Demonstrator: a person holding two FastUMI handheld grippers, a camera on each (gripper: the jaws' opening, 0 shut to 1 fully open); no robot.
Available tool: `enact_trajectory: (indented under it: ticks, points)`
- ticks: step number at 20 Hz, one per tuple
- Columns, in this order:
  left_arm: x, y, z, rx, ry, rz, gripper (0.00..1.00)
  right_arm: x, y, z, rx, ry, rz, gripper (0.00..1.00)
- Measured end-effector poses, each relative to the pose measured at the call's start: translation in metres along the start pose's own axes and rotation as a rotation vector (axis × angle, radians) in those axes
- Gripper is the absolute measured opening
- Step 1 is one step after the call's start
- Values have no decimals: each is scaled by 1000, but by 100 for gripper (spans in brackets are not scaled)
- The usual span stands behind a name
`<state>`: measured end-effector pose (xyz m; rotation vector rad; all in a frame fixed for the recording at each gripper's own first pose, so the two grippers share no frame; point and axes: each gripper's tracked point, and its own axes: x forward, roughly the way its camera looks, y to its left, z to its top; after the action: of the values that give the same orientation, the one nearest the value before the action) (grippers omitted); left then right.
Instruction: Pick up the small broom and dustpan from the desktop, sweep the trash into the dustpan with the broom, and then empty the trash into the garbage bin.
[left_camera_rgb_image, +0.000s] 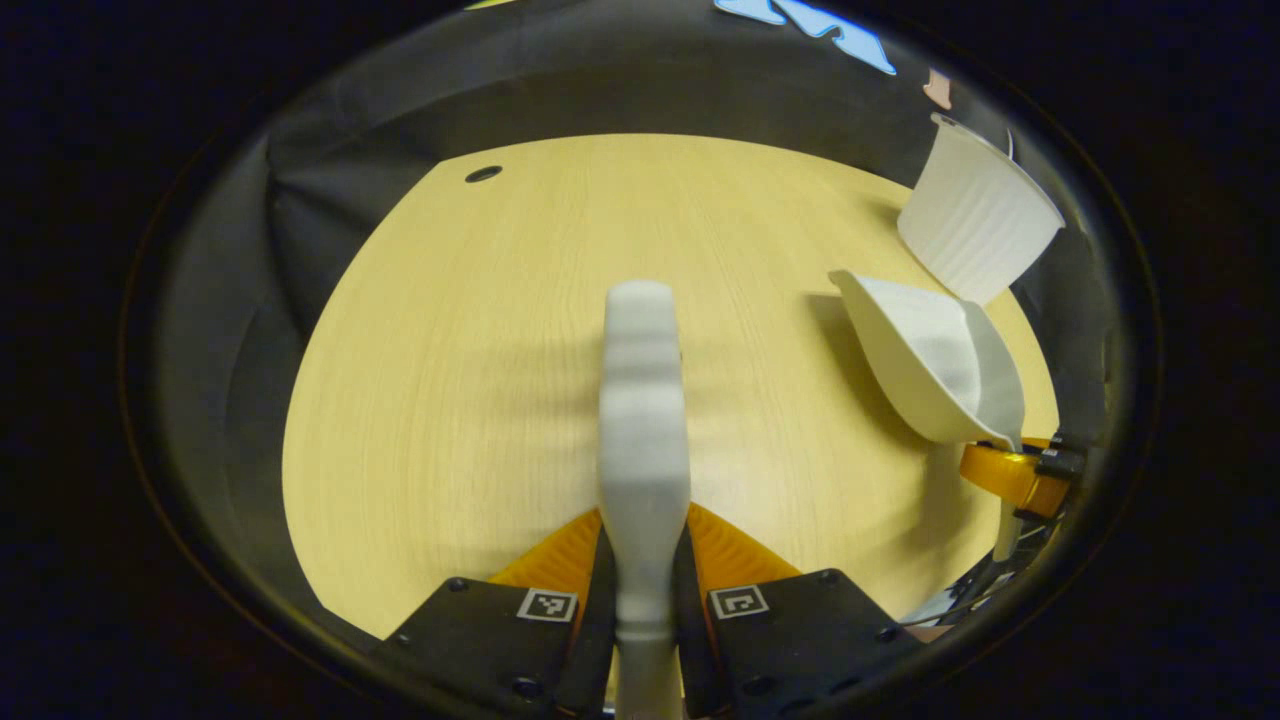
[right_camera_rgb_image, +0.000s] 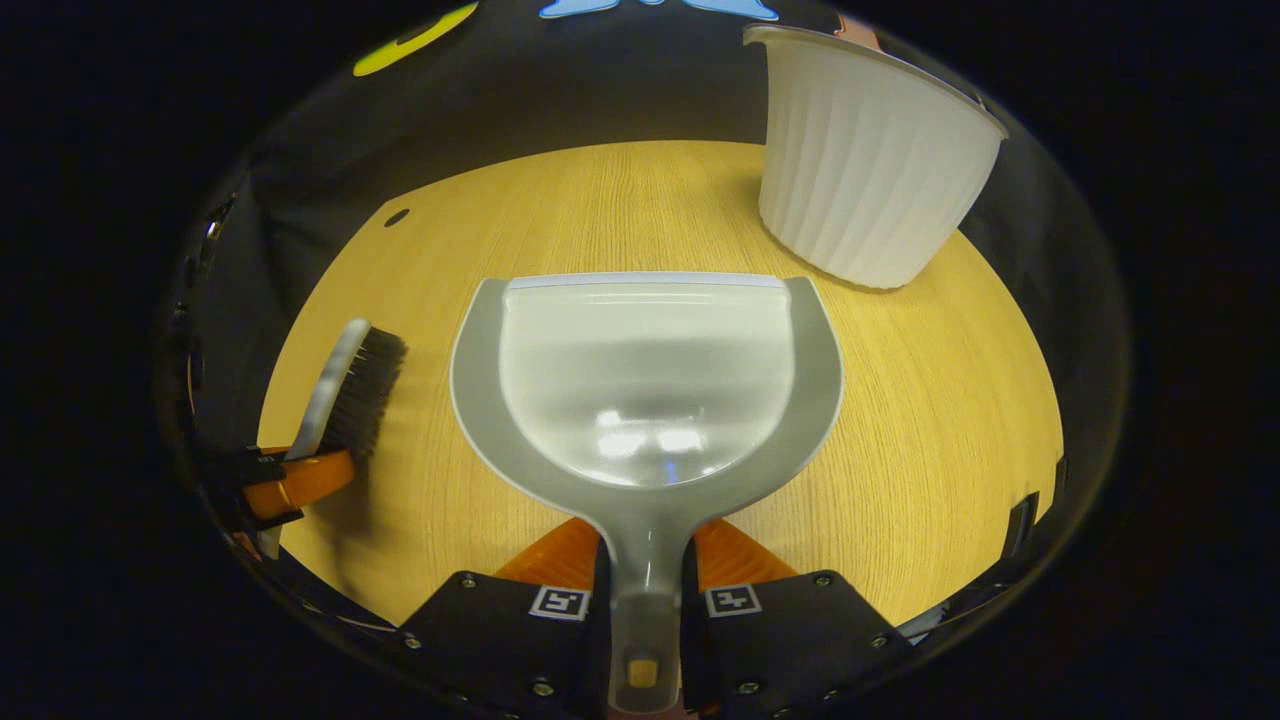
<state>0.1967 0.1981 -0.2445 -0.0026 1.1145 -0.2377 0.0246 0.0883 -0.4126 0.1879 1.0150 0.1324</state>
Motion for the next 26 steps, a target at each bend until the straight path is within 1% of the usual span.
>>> enact_trajectory:
  ticks: [1,4,5,6,7,8,9,10,11,14,15,17,18,19,20,21,22,23,24,26]
  points:
    - [-6,0,6,4,1,0,37,1,1,-1,6,6,3,28]
    - [-18,0,16,7,8,2,39,1,-1,-5,14,16,1,28]
    - [-23,-1,21,7,9,3,39,3,-1,-4,15,14,0,26]
    - [-28,-2,26,11,8,3,40,3,-1,-4,22,17,0,30]
    - [-35,-2,32,14,4,6,41,2,-1,-4,24,19,0,31]
    - [-41,-1,40,21,-5,12,41,2,-1,-4,25,20,1,34]
    - [-48,-1,47,28,-9,16,41,1,0,-4,24,24,3,31]
    - [-54,-1,53,32,-10,18,43,1,0,-3,24,26,8,31]
    - [-61,-2,59,31,-9,19,43,-1,0,0,25,24,13,33]
    - [-84,-4,76,18,-9,16,43,0,1,-1,32,22,25,35]
    - [-92,-5,82,15,-10,16,43,-1,0,-2,33,25,23,30]
    - [-110,-7,97,13,-19,16,54,-4,-5,0,26,18,12,41]
    - [-119,-7,105,11,-29,15,63,-7,-7,0,23,18,11,45]
    - [-129,-9,114,7,-38,11,65,-12,-7,-1,25,19,17,51]
    - [-140,-9,122,2,-44,14,71,-17,-7,0,32,14,22,60]
    - [-153,-9,132,-6,-56,21,76,-19,-8,2,37,5,28,74]
    - [-166,-8,143,-12,-76,28,84,-24,-8,5,42,-3,33,81]
    - [-178,-8,156,-18,-96,36,92,-28,-11,6,43,-12,28,95]
    - [-193,-9,168,-19,-118,38,99,-35,-15,10,39,-26,23,98]
    - [-224,-10,198,-9,-181,49,98,-49,-21,20,26,-72,12,98]
